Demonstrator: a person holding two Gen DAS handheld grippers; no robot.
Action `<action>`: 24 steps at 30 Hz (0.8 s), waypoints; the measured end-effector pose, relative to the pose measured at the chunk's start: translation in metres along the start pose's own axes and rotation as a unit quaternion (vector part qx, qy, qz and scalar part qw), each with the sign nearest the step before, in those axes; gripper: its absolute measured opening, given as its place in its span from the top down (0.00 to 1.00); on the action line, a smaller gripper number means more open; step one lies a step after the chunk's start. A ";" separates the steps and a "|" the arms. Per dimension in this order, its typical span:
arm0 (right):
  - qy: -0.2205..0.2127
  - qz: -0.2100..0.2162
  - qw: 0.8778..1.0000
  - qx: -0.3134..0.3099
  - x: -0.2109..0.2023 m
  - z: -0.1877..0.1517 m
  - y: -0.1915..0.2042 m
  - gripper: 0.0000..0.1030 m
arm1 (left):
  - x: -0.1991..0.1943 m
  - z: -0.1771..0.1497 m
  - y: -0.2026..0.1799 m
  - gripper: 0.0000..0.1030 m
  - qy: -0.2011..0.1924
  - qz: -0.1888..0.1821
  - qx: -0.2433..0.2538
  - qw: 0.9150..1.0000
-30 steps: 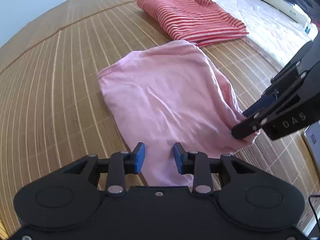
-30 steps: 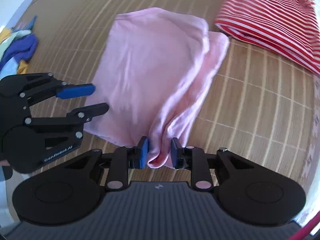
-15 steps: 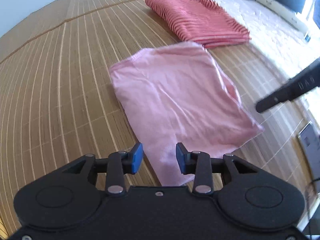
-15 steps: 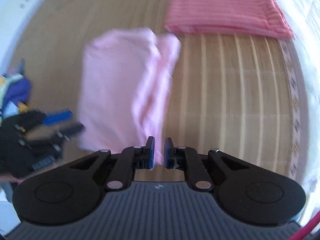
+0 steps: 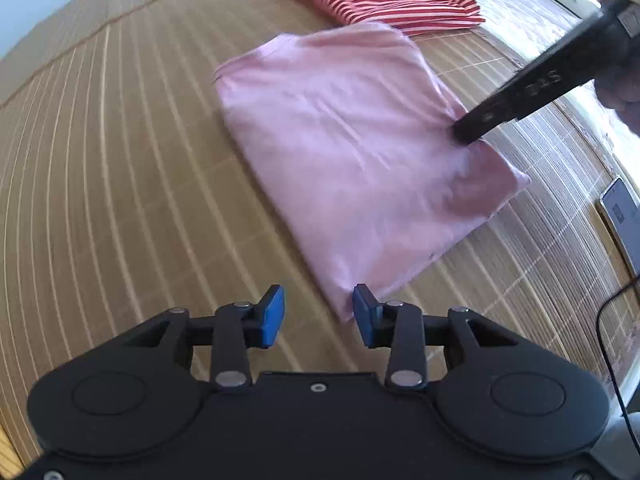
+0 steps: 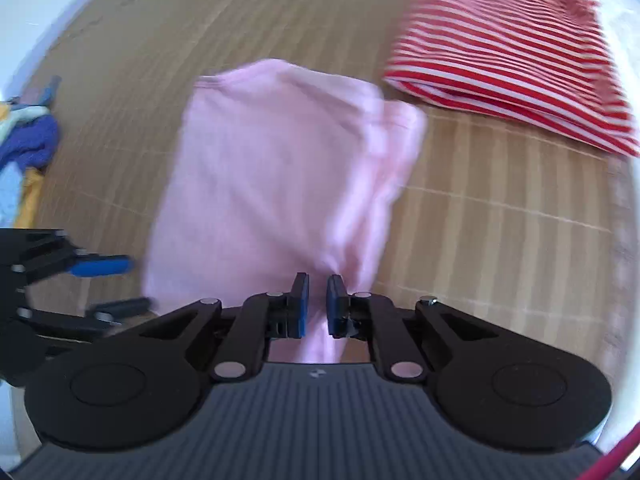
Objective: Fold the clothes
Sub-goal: 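Grasp the folded pink shirt with the right gripper and lift it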
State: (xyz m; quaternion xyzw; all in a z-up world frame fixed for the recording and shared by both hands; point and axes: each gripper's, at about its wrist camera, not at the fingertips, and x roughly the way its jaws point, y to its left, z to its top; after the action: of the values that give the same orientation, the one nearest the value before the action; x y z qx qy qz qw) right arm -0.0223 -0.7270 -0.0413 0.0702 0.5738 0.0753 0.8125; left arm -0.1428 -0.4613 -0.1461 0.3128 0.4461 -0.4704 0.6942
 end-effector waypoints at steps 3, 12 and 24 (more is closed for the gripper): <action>-0.007 0.022 0.998 0.059 -0.013 -0.002 -0.018 0.61 | -0.010 -0.001 0.009 0.61 -0.007 -0.009 -0.017 1.000; -0.052 0.067 0.983 0.165 0.000 0.016 -0.035 0.49 | 0.005 0.038 0.049 0.50 -0.036 -0.095 -0.192 0.976; -0.045 0.145 0.965 0.212 0.032 0.032 -0.050 0.49 | 0.040 0.043 0.061 0.51 -0.029 -0.161 -0.238 0.957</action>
State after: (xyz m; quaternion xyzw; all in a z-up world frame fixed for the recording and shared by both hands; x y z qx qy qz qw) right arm 0.0201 -0.7704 -0.0703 0.3265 0.5234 0.0663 0.7842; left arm -0.0654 -0.4910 -0.1639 0.0488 0.5693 -0.4648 0.6764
